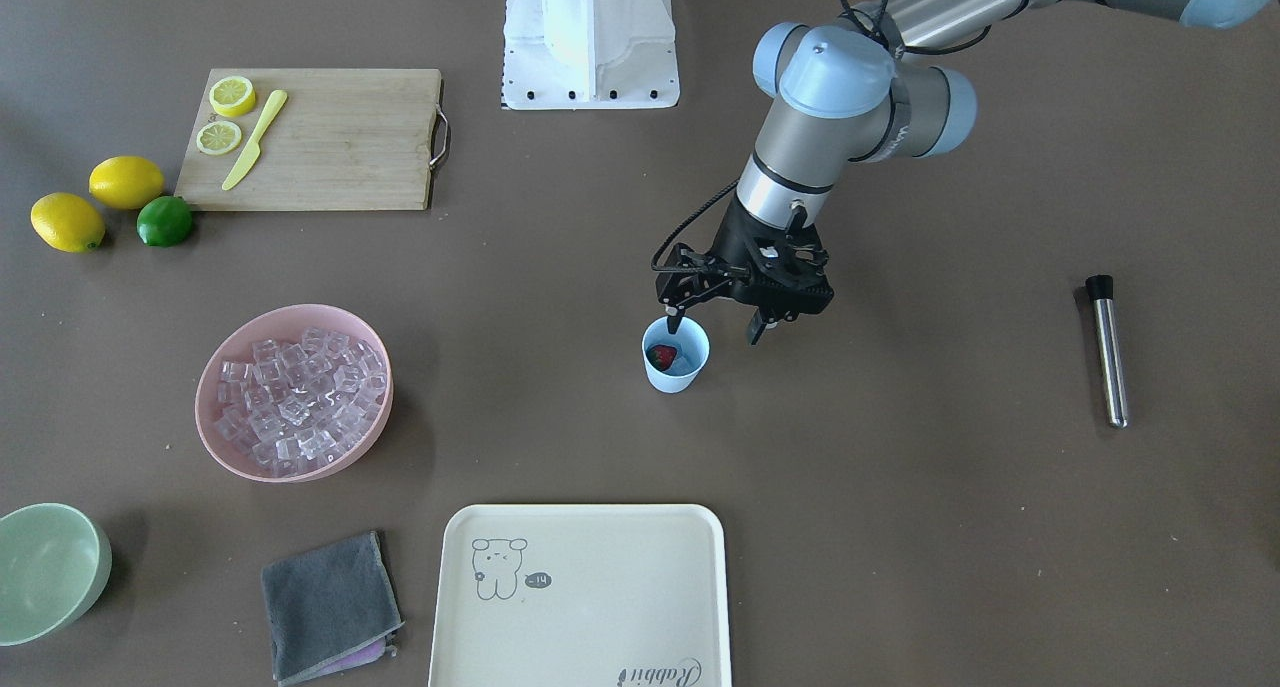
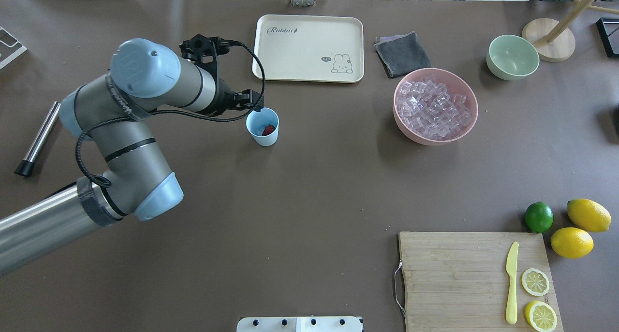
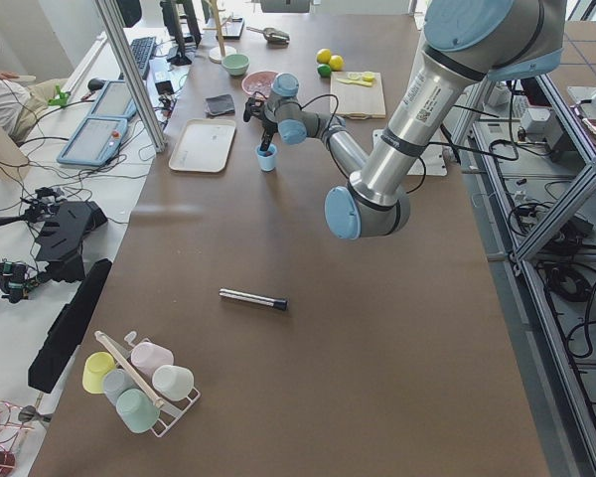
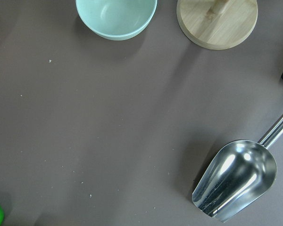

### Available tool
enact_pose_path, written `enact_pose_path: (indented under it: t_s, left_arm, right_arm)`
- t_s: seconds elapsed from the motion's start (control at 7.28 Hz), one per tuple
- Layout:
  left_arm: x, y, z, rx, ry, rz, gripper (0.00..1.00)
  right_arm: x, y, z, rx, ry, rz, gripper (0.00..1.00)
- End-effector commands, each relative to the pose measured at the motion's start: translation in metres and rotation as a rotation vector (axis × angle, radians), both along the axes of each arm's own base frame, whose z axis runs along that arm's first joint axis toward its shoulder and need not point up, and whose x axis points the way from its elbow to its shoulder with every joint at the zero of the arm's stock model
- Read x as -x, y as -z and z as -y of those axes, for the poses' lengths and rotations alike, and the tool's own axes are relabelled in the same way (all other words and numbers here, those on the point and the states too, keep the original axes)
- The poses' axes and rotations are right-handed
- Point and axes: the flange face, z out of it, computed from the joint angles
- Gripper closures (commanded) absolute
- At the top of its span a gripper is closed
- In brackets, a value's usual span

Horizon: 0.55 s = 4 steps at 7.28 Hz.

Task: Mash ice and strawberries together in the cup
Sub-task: 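Open the left gripper to drop the strawberry into the cup, then move the left gripper back toward the steel muddler on the table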

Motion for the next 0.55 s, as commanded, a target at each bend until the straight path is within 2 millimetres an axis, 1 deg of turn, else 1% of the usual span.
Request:
enact_pose_path:
  t_s: [0.0,0.14,0.27,0.41]
  left_arm:
    - [0.115,-0.084,0.041,0.174,0.04,0.014,0.09]
    - [0.17,-0.124,0.056,0.186,0.047,0.042,0.08]
    - [0.225,-0.19,0.064,0.213,0.052,0.104,0.06]
    - [0.256,-0.233,0.065,0.185,0.018,0.162,0.05]
  right_arm:
    - [0.0,0.003,0.001,-0.003,-0.003,0.003,0.01]
    - [0.001,0.013,0.007,-0.017,-0.003,0.018,0.01]
    - [0.001,0.014,0.008,-0.017,-0.002,0.023,0.01]
    - [0.001,0.013,0.008,-0.022,0.004,0.02,0.01]
